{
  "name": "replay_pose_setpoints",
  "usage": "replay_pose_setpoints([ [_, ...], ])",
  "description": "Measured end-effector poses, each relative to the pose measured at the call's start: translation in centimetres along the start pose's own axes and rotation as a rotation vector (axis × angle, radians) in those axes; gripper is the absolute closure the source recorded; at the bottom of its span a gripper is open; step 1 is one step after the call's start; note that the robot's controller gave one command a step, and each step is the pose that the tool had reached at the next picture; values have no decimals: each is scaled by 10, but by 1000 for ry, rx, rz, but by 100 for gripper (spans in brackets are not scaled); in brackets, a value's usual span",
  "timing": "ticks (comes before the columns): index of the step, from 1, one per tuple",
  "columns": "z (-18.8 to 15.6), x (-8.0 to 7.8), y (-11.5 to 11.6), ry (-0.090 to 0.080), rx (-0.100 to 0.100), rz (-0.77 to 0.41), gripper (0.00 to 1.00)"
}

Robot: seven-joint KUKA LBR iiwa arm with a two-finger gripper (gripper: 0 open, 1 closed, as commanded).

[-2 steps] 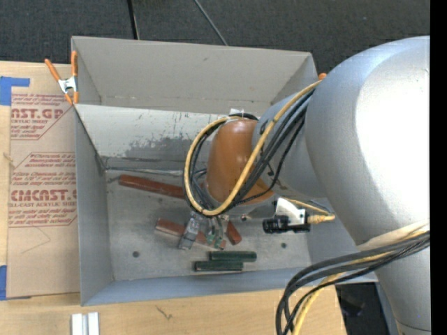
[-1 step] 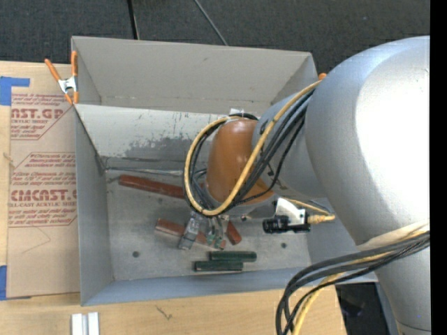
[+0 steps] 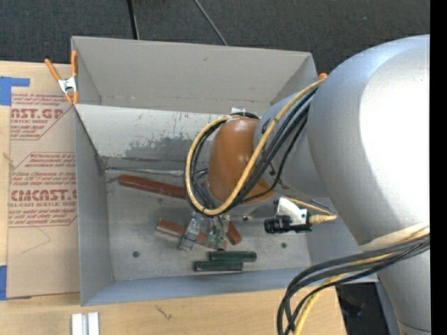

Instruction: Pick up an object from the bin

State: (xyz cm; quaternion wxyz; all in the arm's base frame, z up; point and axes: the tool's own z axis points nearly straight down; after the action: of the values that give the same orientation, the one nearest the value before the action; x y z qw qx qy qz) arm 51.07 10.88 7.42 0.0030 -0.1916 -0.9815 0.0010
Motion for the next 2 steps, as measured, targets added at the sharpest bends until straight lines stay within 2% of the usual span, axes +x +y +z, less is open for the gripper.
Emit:
replay_pose_setpoints([
  [1,-21,2,-1,6,3,0,100],
  [2,-45,0,0,-2,-1,0,100],
])
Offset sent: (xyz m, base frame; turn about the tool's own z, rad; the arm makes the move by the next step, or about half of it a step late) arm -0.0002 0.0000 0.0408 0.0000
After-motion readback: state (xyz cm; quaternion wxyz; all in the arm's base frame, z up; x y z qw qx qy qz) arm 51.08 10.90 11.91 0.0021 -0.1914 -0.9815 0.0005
